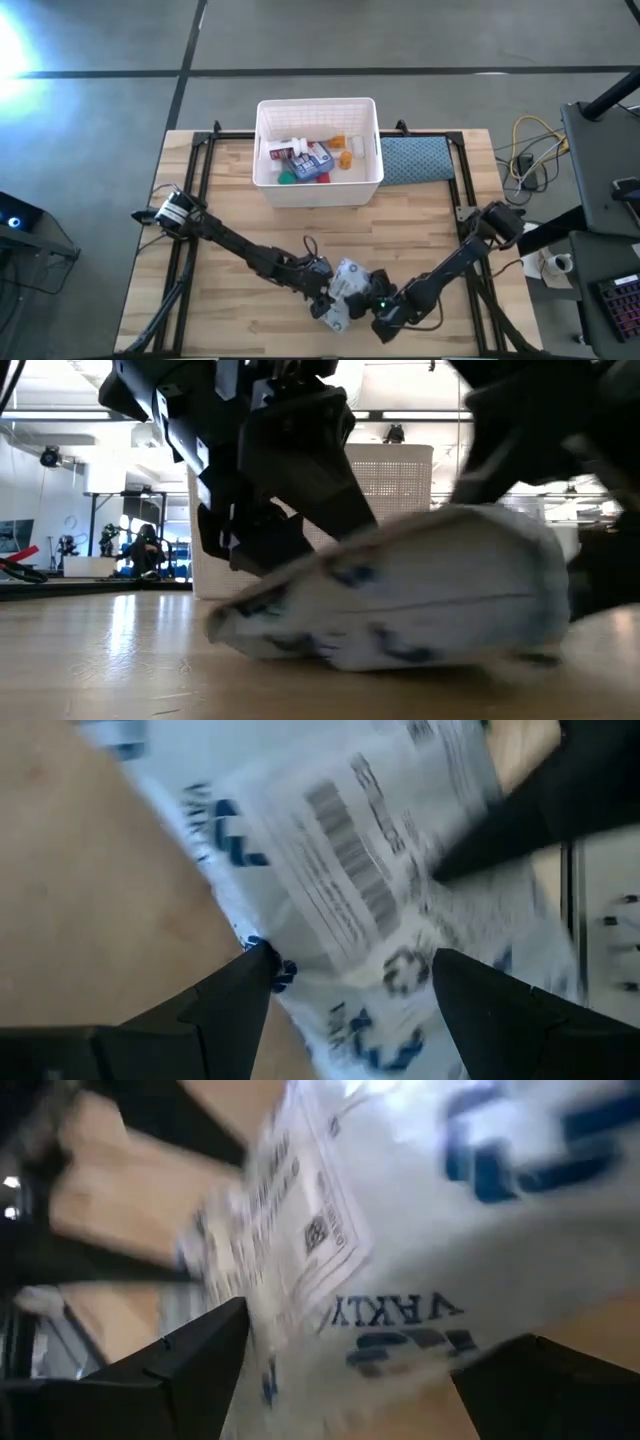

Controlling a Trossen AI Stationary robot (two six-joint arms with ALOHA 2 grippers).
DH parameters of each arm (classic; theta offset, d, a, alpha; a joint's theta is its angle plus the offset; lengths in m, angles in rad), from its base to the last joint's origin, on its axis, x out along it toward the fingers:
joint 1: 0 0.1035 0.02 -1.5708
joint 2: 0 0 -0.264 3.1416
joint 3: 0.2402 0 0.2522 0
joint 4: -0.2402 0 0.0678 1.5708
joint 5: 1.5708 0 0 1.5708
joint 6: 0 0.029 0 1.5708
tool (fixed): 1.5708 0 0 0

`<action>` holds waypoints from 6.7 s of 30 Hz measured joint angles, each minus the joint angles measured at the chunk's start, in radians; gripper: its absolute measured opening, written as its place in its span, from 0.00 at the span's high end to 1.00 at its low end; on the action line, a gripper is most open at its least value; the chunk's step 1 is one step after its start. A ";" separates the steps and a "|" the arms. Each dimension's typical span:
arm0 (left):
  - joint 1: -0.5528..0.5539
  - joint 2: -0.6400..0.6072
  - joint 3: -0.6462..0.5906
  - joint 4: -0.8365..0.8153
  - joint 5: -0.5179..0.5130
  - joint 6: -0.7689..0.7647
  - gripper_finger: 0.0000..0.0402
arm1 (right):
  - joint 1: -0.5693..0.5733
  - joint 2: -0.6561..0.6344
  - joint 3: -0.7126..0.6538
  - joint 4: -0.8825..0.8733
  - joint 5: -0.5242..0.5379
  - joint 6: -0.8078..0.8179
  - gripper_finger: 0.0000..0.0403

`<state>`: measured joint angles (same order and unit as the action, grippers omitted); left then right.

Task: Pick & place medical supplies in basket/bin
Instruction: Put the white bag into the white bin, then return to Home Position

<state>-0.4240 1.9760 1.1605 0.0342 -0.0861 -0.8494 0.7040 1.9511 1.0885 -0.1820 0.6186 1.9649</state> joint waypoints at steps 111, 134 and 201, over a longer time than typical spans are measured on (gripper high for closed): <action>0.249 -1.491 -0.838 0.384 -0.198 0.451 0.36 | -0.936 -0.799 0.234 -0.334 -1.065 -1.693 0.46; 0.341 -1.868 -0.921 0.026 -0.172 0.344 0.36 | -0.885 -1.398 -0.405 -0.057 -0.972 -1.387 0.46; 0.341 -1.973 -1.151 0.022 -0.124 0.313 0.36 | -0.858 -1.949 -1.080 0.290 -0.922 -1.626 0.46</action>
<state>-0.0834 0.0031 0.0097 0.0561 -0.2102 -0.5365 -0.1542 0.0018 0.0090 0.1083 -0.3035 0.3391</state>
